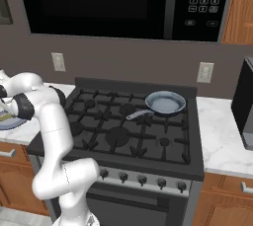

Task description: Pick up the butter stick and place it in the pan. Then turn on the burner for the pan.

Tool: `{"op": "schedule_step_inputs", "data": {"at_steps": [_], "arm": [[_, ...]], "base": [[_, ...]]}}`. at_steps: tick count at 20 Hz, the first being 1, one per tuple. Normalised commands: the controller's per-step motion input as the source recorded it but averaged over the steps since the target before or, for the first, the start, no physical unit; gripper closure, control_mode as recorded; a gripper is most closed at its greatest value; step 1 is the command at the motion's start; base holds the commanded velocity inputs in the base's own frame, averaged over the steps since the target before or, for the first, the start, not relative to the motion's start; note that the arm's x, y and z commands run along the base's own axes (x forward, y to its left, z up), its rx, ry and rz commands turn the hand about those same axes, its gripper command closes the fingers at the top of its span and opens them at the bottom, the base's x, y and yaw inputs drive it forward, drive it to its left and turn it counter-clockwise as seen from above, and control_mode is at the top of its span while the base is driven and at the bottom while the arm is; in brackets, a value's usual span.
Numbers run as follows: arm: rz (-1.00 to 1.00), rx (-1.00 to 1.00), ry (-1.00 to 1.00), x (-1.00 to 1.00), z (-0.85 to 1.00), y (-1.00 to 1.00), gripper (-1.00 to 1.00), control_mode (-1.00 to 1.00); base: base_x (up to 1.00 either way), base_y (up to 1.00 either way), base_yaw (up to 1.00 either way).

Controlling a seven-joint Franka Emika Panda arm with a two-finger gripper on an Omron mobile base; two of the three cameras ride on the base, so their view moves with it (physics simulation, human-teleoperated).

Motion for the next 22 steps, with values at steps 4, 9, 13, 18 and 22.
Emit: {"op": "schedule_step_inputs", "data": {"at_steps": [4,9,13,18,22], "arm": [[0.0,0.0,0.0,0.07,0.0,0.11,-1.0,-1.0],[0.0,0.0,0.0,0.05,0.0,0.06,-1.0,-1.0],[0.0,0.0,0.0,0.07,-0.04,0.08,-1.0,-1.0],[0.0,0.0,0.0,0.1,-0.07,0.12,-1.0,-1.0],[0.0,0.0,0.01,0.06,-0.08,0.07,-1.0,-1.0]], "base": [[0.0,0.0,0.0],[0.0,0.0,0.0],[0.0,0.0,0.0],[0.0,0.0,0.0],[0.0,0.0,0.0]]}}
